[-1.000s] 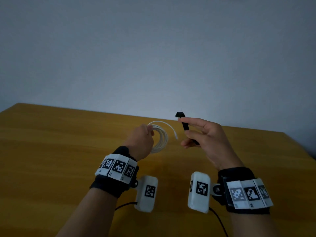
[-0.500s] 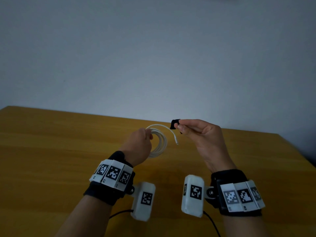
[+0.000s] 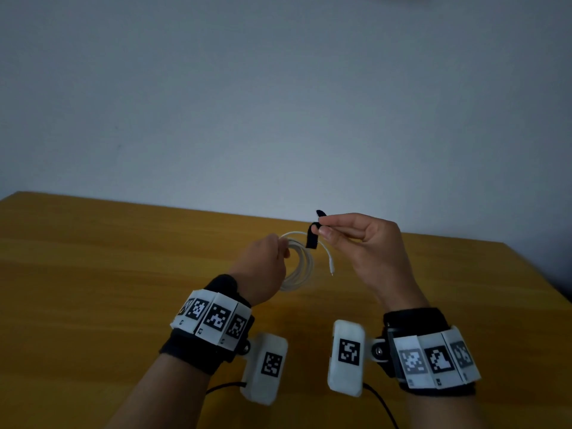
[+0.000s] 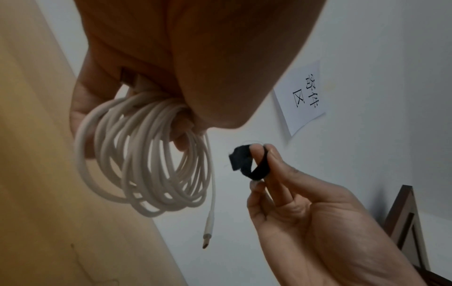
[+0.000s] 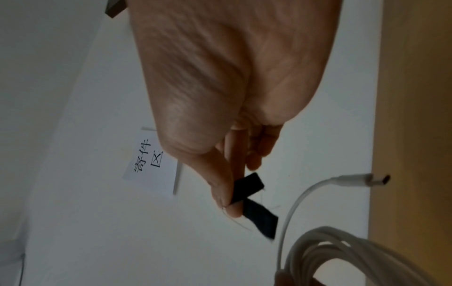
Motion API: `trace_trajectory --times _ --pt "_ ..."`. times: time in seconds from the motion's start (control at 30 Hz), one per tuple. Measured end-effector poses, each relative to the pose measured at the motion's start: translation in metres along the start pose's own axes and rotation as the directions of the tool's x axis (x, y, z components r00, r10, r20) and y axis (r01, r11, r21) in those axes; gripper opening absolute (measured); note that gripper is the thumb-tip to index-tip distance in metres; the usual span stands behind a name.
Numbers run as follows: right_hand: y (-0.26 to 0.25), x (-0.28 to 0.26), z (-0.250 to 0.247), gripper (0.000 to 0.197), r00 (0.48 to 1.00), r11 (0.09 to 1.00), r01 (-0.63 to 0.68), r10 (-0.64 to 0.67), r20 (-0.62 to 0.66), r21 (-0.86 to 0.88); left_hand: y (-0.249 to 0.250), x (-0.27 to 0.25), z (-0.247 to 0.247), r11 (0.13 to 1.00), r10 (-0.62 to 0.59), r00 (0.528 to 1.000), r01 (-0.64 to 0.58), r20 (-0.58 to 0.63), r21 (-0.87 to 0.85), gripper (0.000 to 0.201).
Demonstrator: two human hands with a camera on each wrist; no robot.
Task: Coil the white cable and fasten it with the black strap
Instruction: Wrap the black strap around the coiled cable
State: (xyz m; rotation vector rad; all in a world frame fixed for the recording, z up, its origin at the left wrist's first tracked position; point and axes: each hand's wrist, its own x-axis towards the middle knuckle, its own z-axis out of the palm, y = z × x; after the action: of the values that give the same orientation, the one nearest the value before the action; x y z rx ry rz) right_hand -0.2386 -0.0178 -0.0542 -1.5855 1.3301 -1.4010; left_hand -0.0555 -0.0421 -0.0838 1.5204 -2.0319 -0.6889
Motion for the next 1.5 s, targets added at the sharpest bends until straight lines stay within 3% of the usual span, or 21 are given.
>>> trace_trajectory --times 0.33,0.57,0.73,0.87,1.13,1.3,1.4,1.5 --pt "-0.005 -0.002 0.001 0.015 0.997 0.995 0.077 -0.076 -0.006 0.064 0.000 -0.002 0.000 0.991 0.078 0.993 -0.088 0.092 0.105 0.036" --pt "0.001 -0.001 0.007 0.026 0.990 0.994 -0.086 0.079 0.114 0.065 0.007 -0.006 -0.001 0.985 0.122 0.980 -0.139 0.155 0.103 0.027" --pt "0.003 -0.004 0.013 0.036 0.967 0.992 -0.127 0.126 0.224 -0.010 0.016 -0.009 -0.005 0.972 0.176 0.978 -0.190 0.111 0.134 0.025" --pt "0.005 -0.004 0.015 0.039 0.960 0.990 -0.060 0.093 0.265 -0.128 0.014 -0.008 -0.006 0.976 0.193 0.980 -0.197 0.050 0.096 0.017" --pt "0.003 -0.006 0.016 0.030 0.976 0.972 -0.005 0.055 0.208 -0.235 0.014 -0.009 -0.008 0.985 0.149 0.988 -0.145 0.034 -0.093 0.027" --pt "-0.009 -0.011 0.020 0.025 0.992 0.985 -0.038 0.057 0.116 -0.166 0.018 -0.009 -0.005 0.980 0.152 0.987 -0.156 -0.045 -0.119 0.019" --pt "-0.008 -0.012 0.023 0.026 0.998 0.955 0.004 0.014 0.061 -0.295 0.016 -0.007 0.000 0.962 0.109 0.989 -0.131 -0.103 -0.239 0.005" --pt "-0.004 -0.011 0.024 0.027 0.998 0.910 0.065 -0.062 0.021 -0.410 0.012 -0.005 -0.002 0.959 0.134 0.984 -0.157 -0.114 -0.236 0.021"
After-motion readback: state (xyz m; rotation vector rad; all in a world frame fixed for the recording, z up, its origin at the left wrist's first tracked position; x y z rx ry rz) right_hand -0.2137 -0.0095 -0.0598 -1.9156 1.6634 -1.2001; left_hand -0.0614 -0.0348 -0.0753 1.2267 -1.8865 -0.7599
